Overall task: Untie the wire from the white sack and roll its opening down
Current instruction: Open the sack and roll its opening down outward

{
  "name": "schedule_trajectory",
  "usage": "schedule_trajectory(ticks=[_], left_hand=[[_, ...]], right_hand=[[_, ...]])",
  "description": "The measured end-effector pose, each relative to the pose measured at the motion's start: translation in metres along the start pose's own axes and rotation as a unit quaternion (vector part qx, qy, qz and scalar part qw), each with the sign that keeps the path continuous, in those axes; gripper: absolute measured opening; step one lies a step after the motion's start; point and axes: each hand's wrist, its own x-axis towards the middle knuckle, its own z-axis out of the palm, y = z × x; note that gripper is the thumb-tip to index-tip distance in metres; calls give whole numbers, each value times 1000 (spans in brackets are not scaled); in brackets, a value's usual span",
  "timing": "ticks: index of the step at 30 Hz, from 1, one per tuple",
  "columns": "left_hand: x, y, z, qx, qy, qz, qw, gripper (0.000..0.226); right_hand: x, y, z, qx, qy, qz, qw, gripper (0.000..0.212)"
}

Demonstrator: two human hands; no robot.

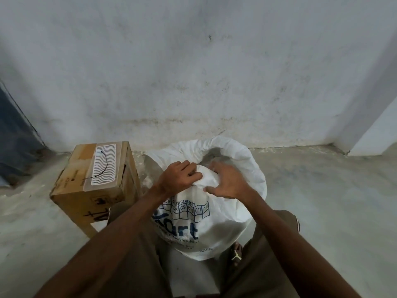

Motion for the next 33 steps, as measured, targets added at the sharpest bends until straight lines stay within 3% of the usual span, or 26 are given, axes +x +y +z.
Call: schedule_trajectory(ticks=[3, 5, 9, 12, 14, 16, 20, 23, 25, 28, 30, 33], left_hand=[[7, 1, 1, -70, -49, 17, 996, 17], [9, -2, 0, -170, -123, -36, 977, 23], [11, -3, -9, -338, -235, -201, 889, 48], [16, -5, -10, -363, -304, -255, 843, 63], [17, -4, -9, -335, -332, -241, 848, 68], [13, -5, -7, -293, -320, -204, 877, 69], [3, -19, -5, -235, -275, -192, 912, 61], [3, -20, -6, -211, -302, -186, 911, 65], [5, -18, -7, -201, -314, -182, 910, 65], [5, -19, -8, -186, -319, -194, 909, 60], [0, -20, -7, -172, -303, -180, 920, 56], [-2, -18, -6, -194, -305, -176, 916, 61]], right_hand=[[4, 2, 5, -19, 49, -10, 999, 44], [6, 5, 2, -41, 53, -12, 998, 36], [5, 13, 0, -105, 57, -42, 992, 40], [0, 10, 9, -191, 52, -85, 976, 44], [-6, 8, 16, -162, 65, -85, 981, 46], [-15, 9, 18, -92, 84, -47, 991, 53], [-48, 15, 26, -149, -5, 46, 988, 127], [-61, 23, 37, -138, -22, 68, 988, 136], [-61, 27, 38, -127, 24, 74, 989, 126], [-59, 34, 26, -128, 96, 65, 985, 89], [-55, 40, 14, -142, 123, 34, 982, 64], [-51, 46, -5, -159, 160, -30, 974, 46]])
